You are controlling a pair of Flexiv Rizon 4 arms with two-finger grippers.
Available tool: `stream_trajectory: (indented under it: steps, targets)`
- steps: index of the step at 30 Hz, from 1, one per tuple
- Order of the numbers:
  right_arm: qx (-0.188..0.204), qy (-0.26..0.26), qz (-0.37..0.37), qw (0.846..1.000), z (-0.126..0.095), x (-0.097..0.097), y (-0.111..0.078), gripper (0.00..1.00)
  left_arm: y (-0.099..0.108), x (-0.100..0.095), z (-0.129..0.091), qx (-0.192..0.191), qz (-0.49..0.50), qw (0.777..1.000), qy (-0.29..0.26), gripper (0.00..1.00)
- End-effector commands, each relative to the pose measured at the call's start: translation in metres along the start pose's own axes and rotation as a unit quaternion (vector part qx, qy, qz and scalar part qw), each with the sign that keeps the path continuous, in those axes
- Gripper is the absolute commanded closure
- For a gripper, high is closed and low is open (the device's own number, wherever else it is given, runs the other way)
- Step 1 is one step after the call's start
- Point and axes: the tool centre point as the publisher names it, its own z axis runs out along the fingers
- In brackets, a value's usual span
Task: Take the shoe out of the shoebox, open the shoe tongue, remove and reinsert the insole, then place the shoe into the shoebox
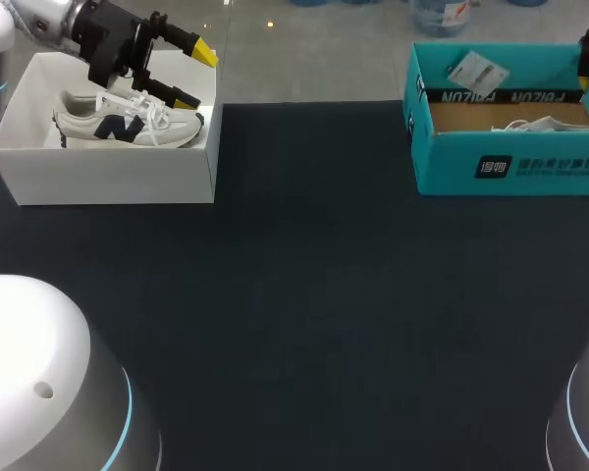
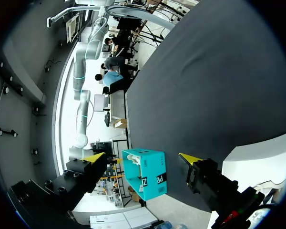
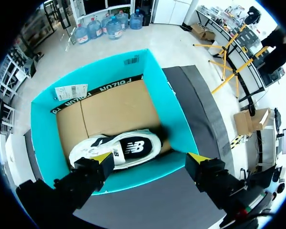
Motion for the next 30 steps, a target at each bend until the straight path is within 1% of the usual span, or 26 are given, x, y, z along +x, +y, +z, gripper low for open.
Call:
stream_trajectory:
  steps: [1,3,6,8,12,13,21,25,29,30]
  targets:
    - [-0.006,0.014,-0.014,1.0,-0.029,-0.001,-0.013,0.0,0.0,0.0,0.0,0.0,0.0,1.0,0.002,0.0]
    - [0.003,0.022,-0.028,0.999,-0.036,0.002,-0.017,0.0,0.0,0.0,0.0,0.0,0.0,1.0,0.002,0.0]
    - [0.015,0.054,-0.04,0.998,-0.045,0.007,-0.024,0.0,0.0,0.0,0.0,0.0,0.0,1.0,0.002,0.0]
    - [0.02,0.066,-0.053,0.996,-0.05,0.011,-0.031,0.0,0.0,0.0,0.0,0.0,0.0,1.0,0.002,0.0]
    - [0.036,0.092,-0.107,0.989,-0.056,0.023,-0.047,0.0,0.0,0.0,0.0,0.0,0.0,1.0,0.002,0.0]
    - [0.035,0.089,-0.11,0.989,-0.057,0.026,-0.05,0.0,0.0,0.0,0.0,0.0,0.0,1.0,0.002,0.0]
    - [0.035,0.089,-0.11,0.989,-0.057,0.026,-0.05,0.0,0.0,0.0,0.0,0.0,0.0,1.0,0.002,0.0]
    - [0.035,0.089,-0.11,0.989,-0.057,0.026,-0.05,0.0,0.02,0.003,-0.023,-0.004,0.022,0.999,0.031,0.0]
    - [0.035,0.089,-0.11,0.989,-0.057,0.026,-0.05,0.0,0.04,0.008,-0.051,-0.012,0.033,0.998,0.061,0.0]
    - [0.035,0.089,-0.11,0.989,-0.057,0.026,-0.05,0.0,0.045,0.01,-0.058,-0.01,0.041,0.996,0.075,0.0]
